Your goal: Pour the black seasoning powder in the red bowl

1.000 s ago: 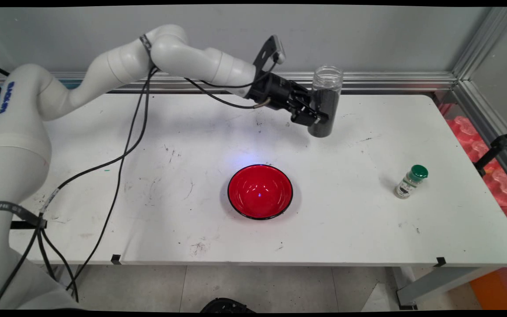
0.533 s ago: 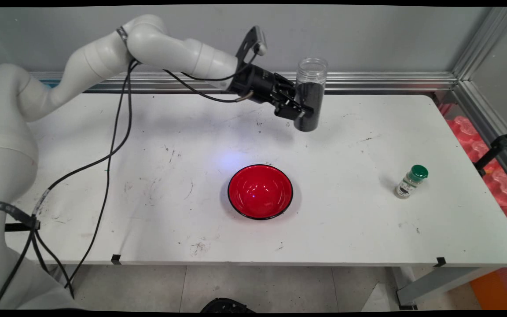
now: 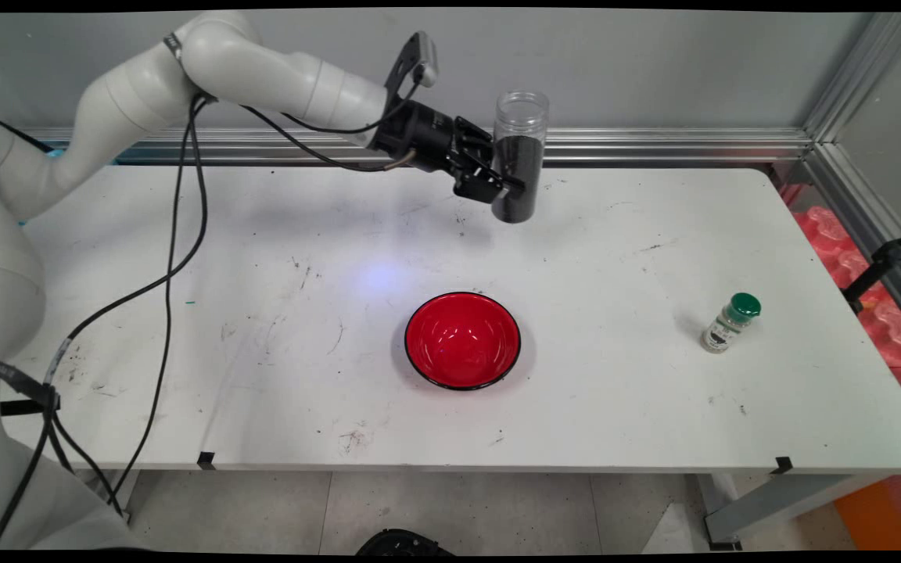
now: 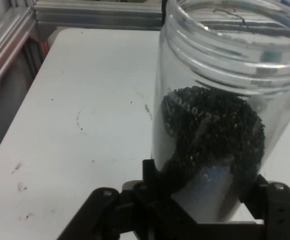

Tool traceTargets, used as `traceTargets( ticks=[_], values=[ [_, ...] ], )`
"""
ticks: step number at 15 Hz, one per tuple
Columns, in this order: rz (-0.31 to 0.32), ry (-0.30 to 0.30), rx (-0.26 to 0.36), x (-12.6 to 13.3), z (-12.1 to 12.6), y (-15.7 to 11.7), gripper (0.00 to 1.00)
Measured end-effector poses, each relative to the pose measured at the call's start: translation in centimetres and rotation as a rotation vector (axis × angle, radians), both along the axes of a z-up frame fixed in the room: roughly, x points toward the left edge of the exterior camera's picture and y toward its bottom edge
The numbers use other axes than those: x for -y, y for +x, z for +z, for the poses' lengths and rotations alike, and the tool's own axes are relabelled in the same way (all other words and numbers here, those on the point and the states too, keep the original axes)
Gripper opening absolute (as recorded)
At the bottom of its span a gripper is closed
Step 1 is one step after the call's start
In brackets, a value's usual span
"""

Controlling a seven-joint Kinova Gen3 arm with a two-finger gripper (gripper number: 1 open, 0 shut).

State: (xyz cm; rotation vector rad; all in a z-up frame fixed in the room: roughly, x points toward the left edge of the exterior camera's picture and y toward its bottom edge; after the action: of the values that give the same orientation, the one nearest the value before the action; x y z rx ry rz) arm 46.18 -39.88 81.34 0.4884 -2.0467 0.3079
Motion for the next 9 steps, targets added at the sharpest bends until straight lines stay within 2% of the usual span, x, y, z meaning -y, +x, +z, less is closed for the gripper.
traceTargets(
  ticks=[9],
  values=[
    [-0.049, -0.057, 0.064, -1.9, 1.3, 2.6, 0.00]
  ],
)
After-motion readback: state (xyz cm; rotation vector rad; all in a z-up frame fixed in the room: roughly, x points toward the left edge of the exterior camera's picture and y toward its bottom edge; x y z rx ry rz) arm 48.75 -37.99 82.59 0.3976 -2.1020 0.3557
